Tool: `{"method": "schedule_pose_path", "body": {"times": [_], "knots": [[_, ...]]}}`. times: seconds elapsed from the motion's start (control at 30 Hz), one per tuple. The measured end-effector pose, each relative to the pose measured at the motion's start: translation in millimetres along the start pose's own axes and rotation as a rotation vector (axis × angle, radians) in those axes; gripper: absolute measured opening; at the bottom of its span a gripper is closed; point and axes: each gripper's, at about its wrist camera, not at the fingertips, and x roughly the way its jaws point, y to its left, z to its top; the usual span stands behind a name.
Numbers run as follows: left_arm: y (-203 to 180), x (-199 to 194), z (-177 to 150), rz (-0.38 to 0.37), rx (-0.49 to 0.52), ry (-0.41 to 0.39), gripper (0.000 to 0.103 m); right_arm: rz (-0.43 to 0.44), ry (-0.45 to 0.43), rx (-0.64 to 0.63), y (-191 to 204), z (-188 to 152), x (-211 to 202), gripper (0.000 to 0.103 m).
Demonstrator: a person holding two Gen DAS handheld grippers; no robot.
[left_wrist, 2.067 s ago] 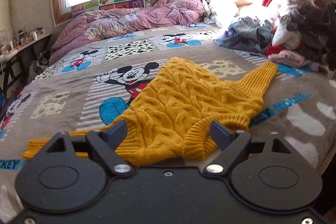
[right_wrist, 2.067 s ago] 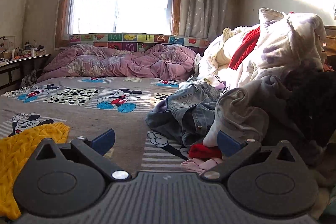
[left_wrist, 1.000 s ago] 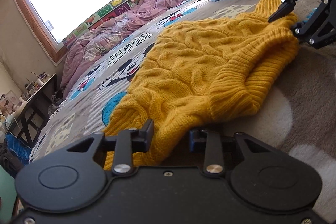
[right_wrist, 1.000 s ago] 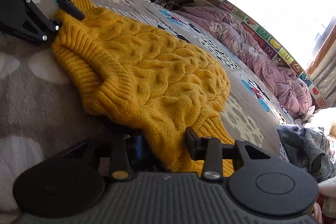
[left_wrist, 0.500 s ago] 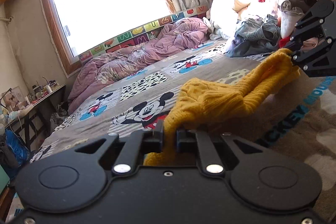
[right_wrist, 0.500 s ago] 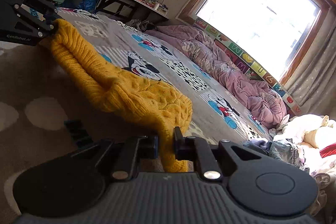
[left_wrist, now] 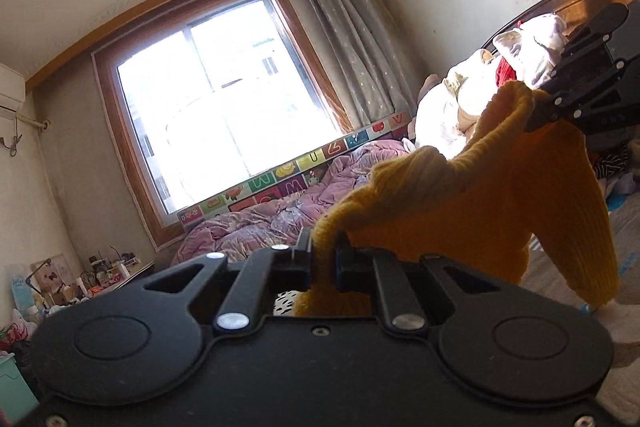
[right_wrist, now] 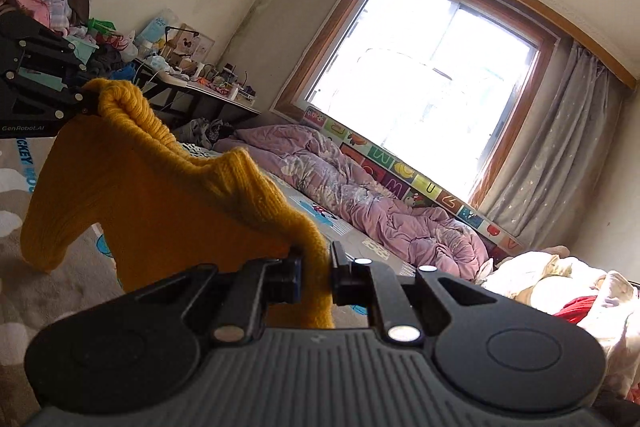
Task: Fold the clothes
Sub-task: 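Lift the sweater with both grippers and shake it out in the air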
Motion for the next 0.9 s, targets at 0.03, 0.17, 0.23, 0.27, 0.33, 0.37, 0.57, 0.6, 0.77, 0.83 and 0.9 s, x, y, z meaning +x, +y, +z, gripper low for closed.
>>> {"method": "schedule_pose_path", "body": {"times": [0.03,0.17,0.23,0.27,0.33,0.37,0.57,0.6,0.77,0.83,0.9], "knots": [[1,-7,6,0.0,0.008,-0.017,0.009,-0.007,-0.011,-0.003,-3,5,-8,0.014],[7,-34,26,-0.001,0.028,-0.072,0.009,-0.02,-0.048,-0.036,-7,19,-42,0.014],[12,-54,34,-0.01,0.038,-0.097,0.009,-0.011,-0.068,-0.041,-6,24,-63,0.014],[15,-65,36,-0.017,0.041,-0.108,0.009,-0.004,-0.079,-0.041,-6,26,-73,0.014],[18,-83,38,-0.031,0.053,-0.117,0.009,0.012,-0.097,-0.037,-5,29,-94,0.014],[19,-91,38,-0.037,0.06,-0.121,0.009,0.022,-0.102,-0.031,-4,30,-104,0.014],[19,-92,21,-0.064,0.06,-0.052,0.009,0.064,-0.069,-0.022,11,23,-109,0.014],[19,-82,15,-0.066,0.055,-0.029,0.009,0.066,-0.056,-0.024,15,20,-101,0.014],[14,-19,-22,-0.071,0.082,0.096,0.01,0.102,0.084,0.028,27,-9,-13,0.015],[8,14,-37,-0.072,0.13,0.146,0.01,0.118,0.148,0.04,33,-24,29,0.015],[4,49,-54,-0.081,0.16,0.193,0.01,0.129,0.206,0.043,38,-36,71,0.015]]}}
